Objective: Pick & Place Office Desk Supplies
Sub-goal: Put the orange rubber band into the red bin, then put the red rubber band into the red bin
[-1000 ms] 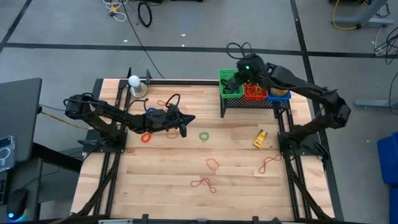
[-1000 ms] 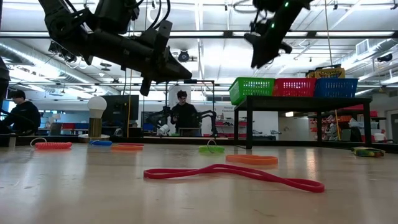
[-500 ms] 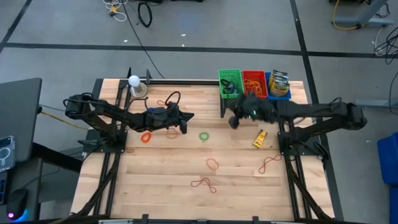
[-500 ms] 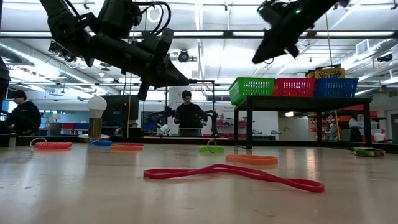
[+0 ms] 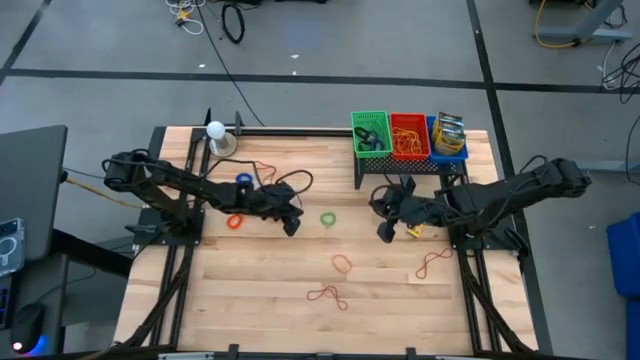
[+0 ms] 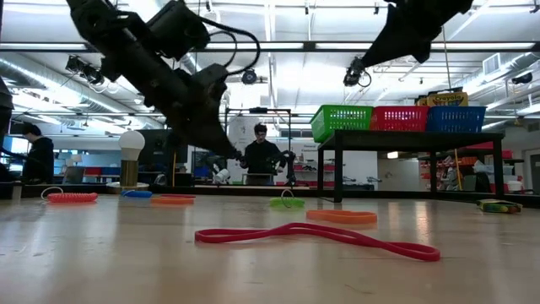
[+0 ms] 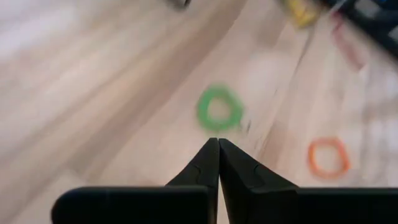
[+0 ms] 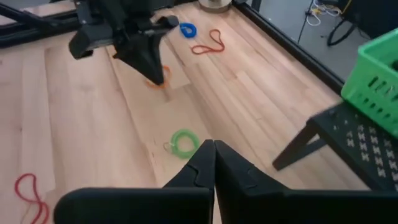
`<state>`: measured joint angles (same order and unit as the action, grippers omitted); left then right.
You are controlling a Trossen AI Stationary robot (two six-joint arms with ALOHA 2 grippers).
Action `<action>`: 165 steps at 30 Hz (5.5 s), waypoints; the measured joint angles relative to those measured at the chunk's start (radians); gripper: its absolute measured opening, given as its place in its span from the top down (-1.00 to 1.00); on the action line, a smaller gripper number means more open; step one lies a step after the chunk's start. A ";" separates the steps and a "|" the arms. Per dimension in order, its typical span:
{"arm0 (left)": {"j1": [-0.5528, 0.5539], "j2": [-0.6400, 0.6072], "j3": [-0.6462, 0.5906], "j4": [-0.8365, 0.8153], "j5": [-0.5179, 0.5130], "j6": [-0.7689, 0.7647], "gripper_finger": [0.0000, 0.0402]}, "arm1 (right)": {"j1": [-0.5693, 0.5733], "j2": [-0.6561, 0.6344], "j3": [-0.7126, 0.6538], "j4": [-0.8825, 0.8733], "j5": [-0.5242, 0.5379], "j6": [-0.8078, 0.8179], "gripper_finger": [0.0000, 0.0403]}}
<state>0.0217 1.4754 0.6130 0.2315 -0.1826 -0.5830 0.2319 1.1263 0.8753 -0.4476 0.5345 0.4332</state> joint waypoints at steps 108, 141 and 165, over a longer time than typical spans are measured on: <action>0.029 -0.011 0.095 0.367 0.085 0.231 0.76 | -0.135 -0.120 -0.029 -0.025 0.020 0.052 0.98; 0.037 0.010 -0.026 0.479 -0.106 0.187 0.94 | -0.932 0.110 0.163 -0.232 -0.099 -0.308 0.28; 0.039 0.010 -0.026 0.442 -0.098 0.186 0.94 | -0.538 -0.094 0.233 -0.442 -0.336 -0.433 0.70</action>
<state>0.0605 1.4857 0.5869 0.6731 -0.2806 -0.3970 -0.3063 1.0319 1.1083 -0.8895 0.1986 0.0000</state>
